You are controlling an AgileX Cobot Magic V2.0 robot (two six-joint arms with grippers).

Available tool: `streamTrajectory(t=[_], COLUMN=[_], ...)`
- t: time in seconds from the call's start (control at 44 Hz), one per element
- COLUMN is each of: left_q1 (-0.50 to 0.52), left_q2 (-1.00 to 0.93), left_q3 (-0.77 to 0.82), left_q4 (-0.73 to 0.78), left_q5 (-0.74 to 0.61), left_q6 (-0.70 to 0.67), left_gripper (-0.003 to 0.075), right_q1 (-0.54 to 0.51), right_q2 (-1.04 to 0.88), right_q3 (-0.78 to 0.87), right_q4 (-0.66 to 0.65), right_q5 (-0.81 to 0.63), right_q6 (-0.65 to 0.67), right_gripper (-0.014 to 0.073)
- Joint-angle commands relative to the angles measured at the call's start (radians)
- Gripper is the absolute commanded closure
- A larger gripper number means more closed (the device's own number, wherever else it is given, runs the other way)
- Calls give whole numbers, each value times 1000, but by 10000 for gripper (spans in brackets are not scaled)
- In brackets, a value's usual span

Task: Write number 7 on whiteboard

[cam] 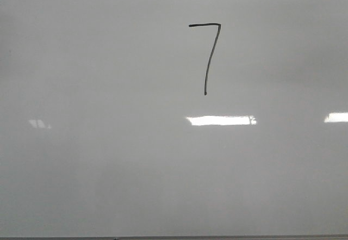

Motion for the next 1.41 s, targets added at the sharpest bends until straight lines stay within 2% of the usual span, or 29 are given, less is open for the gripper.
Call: streamTrajectory(t=[0.0, 0.205, 0.319, 0.432, 0.569, 0.751, 0.933, 1.388], left_q1=[50, 248, 326, 377, 386, 386, 386, 384], left_q2=[-35, -201, -334, -465, -568, -611, -621, -621], left_q3=[-1, 175, 329, 435, 542, 717, 816, 817], left_q4=[-14, -88, -164, -175, -168, -133, -118, -78], left_q5=[-107, -245, -380, -436, -482, -694, -826, -863], left_q6=[-9, 17, 131, 149, 149, 149, 149, 149], left_gripper=[741, 741, 741, 741, 741, 741, 741, 741], right_q1=[-4, -4, -4, -4, -4, -4, -4, -4], right_q2=[-1, -1, -1, -1, -1, -1, -1, -1], right_q3=[-29, -29, -29, -29, -29, -29, -29, -29], right_q4=[-7, -7, -7, -7, -7, -7, -7, -7], right_q5=[-64, -64, -64, -64, -64, -64, -64, -64], right_q6=[-2, -2, -2, -2, -2, -2, -2, -2], right_gripper=[662, 662, 662, 662, 662, 662, 662, 662])
